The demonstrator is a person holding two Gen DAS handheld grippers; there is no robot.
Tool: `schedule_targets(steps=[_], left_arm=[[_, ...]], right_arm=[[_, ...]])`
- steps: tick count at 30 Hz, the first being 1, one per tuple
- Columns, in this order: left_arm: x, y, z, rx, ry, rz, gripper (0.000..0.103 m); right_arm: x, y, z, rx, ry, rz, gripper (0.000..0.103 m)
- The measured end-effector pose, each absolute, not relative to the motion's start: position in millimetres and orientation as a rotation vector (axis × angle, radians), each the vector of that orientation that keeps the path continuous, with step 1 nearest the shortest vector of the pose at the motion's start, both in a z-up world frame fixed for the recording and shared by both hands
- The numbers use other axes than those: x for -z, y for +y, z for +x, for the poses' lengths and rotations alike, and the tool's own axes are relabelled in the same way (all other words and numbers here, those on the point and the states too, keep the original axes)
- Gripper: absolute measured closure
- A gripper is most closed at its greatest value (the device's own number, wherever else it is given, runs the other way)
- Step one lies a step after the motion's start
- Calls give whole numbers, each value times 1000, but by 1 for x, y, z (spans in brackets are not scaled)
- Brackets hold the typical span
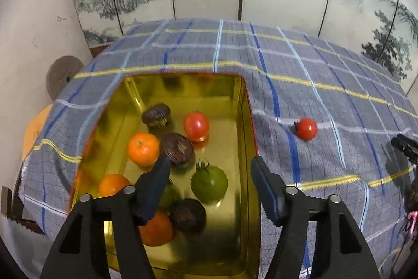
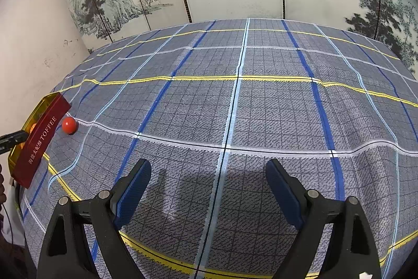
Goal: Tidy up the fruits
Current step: 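Withdraw the left gripper and reach the right gripper toward the red tomato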
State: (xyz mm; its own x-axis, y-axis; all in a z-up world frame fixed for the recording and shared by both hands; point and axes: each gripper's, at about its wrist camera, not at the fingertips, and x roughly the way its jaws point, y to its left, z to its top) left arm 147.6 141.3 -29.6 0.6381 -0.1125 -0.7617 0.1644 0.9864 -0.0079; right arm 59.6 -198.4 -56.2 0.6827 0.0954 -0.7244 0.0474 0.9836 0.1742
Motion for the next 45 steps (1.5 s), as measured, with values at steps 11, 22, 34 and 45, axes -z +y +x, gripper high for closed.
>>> schedule_targets(steps=[11,22,34,45], left_arm=[[13,142,134,121,816,76,34],[-2,139,103,55,752,92,34],[-14,144,71,3,722,54,34],[-14,156,39,-78,687,79,30]], right_arm=[[59,-199,58,-27,825,180,14],[58,-199,58,-26,825,180,14],[58,-200,58,-14,832,173,14],[59,-199,60,4,855,157,14]])
